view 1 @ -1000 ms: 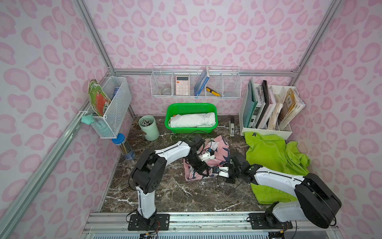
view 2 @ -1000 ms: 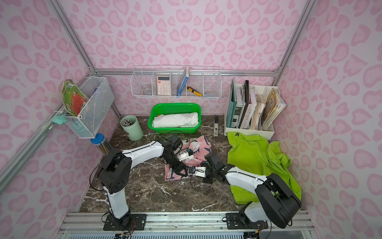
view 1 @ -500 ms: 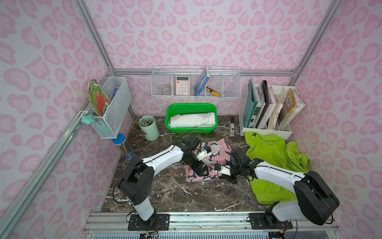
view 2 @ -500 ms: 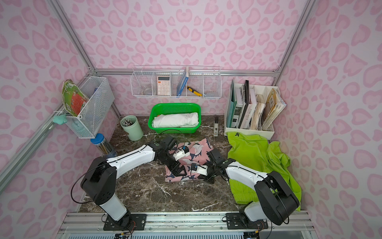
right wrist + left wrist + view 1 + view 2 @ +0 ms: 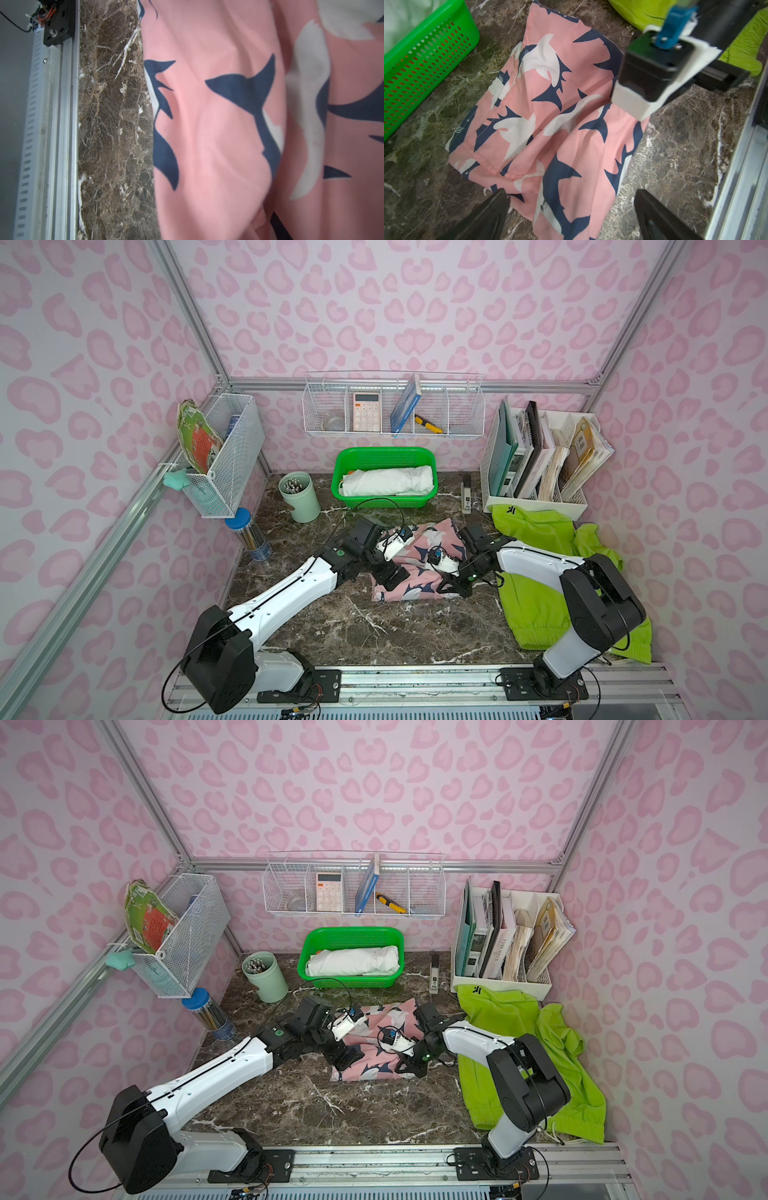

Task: Roll up the shorts
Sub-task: Roll the shorts at the center of the board.

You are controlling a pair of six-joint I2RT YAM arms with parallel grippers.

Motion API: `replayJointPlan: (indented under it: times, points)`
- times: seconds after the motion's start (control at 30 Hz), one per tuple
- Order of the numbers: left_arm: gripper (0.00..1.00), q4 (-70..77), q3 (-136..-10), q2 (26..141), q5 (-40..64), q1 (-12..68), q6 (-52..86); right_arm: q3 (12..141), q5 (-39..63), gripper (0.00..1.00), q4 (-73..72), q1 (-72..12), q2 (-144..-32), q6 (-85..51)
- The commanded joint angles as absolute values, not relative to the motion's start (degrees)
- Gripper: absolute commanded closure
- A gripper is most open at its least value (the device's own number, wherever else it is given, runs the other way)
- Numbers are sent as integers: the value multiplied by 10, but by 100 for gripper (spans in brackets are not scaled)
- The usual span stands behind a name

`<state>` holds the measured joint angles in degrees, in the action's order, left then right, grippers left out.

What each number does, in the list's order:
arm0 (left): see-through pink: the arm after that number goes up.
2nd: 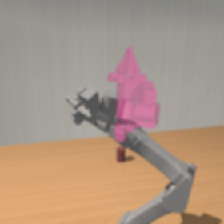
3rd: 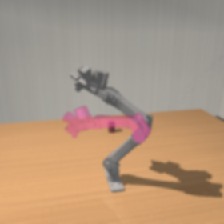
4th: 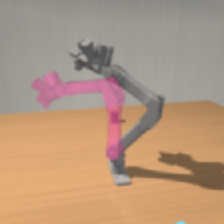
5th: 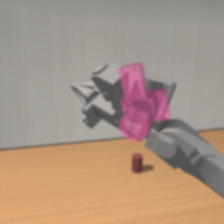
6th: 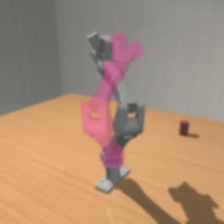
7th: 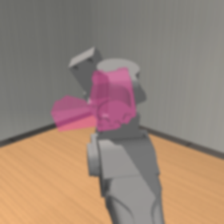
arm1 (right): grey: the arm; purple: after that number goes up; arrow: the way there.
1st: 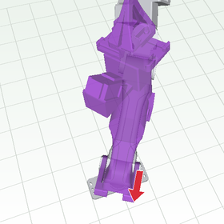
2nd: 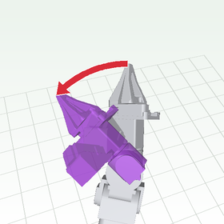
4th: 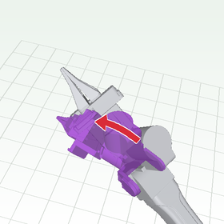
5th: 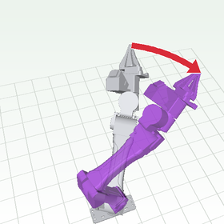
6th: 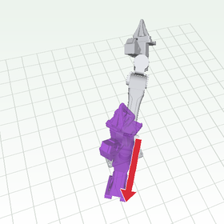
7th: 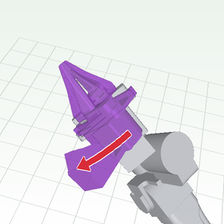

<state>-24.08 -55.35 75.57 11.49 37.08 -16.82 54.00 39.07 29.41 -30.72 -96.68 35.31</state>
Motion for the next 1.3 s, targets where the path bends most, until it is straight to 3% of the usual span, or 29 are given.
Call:
replayJointPlan:
  times: [0.0, 0.47, 0.7, 0.97, 1.1, 1.17, 1.27]
  points:
    - [1, -234, -548, 748, 72, 396, -208, 569, 413, 100, 354, -303, -1003, 331]
    - [1, -181, -511, 848, -62, 529, -313, 636, 483, 100, 409, -267, -1085, 301]
    - [1, -78, -483, 898, -110, 532, -344, 650, 504, 100, 431, -259, -1107, 313]
    - [2, -60, -495, 947, -114, 527, -340, 651, 505, 100, 436, -259, -1108, 320]
    - [14, -82, -507, 970, -103, 522, -329, 651, 502, 100, 432, -259, -1107, 318]
    - [33, -90, -511, 975, -96, 523, -322, 650, 500, 98, 428, -259, -1104, 314]
    - [57, -112, -521, 979, -88, 521, -310, 646, 491, 85, 413, -259, -1102, 301]
